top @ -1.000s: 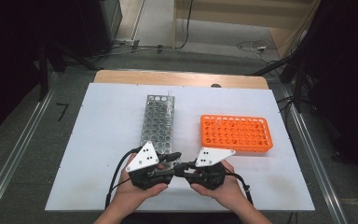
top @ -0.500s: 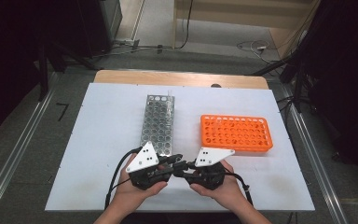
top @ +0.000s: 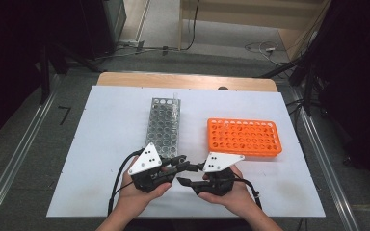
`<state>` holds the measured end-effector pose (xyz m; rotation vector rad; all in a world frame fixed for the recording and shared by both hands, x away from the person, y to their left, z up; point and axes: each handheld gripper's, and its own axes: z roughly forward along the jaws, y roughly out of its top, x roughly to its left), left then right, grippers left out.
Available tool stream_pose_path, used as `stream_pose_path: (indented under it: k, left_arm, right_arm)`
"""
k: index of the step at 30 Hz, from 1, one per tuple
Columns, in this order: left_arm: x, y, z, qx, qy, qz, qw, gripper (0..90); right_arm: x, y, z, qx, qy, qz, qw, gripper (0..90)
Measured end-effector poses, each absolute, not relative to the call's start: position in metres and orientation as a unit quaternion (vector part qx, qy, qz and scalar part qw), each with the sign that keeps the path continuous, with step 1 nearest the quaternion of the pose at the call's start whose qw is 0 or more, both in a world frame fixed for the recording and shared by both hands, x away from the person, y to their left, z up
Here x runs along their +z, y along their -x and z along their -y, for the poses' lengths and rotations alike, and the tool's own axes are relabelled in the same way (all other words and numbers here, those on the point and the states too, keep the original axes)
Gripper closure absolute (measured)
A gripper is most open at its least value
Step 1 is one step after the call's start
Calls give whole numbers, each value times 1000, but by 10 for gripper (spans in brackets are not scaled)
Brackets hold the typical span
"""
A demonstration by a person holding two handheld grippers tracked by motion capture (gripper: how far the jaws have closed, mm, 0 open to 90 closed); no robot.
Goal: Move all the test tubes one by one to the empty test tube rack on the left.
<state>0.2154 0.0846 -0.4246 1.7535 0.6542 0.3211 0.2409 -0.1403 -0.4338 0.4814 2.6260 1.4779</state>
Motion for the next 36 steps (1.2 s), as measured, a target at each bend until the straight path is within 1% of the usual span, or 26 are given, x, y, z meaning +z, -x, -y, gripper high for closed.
stream_pose_path:
  k: [3, 8, 13, 15, 17, 27, 36]
  left_arm:
    - [-422, -218, -87, 142, -748, -283, 583, 761]
    - [-417, -222, -90, 153, -744, -284, 584, 761]
    - [-414, -228, -93, 157, -740, -288, 587, 762]
    - [-414, -232, -95, 152, -737, -291, 591, 761]
    - [-413, -235, -96, 157, -737, -293, 589, 761]
    - [-406, -253, -101, 173, -734, -301, 583, 762]
    - [-402, -273, -105, 184, -729, -314, 580, 762]
  right_arm:
    - [-431, -242, 148, 489, -166, -855, 47, 367]
    - [-428, -243, 163, 498, -188, -844, 67, 235]
    - [-428, -243, 181, 498, -207, -837, 92, 81]
    - [-429, -244, 188, 499, -217, -833, 95, 60]
    - [-429, -246, 195, 499, -227, -831, 98, 15]
    - [-428, -250, 230, 494, -278, -816, 116, 0]
    - [-434, -249, 259, 490, -296, -811, 119, 0]
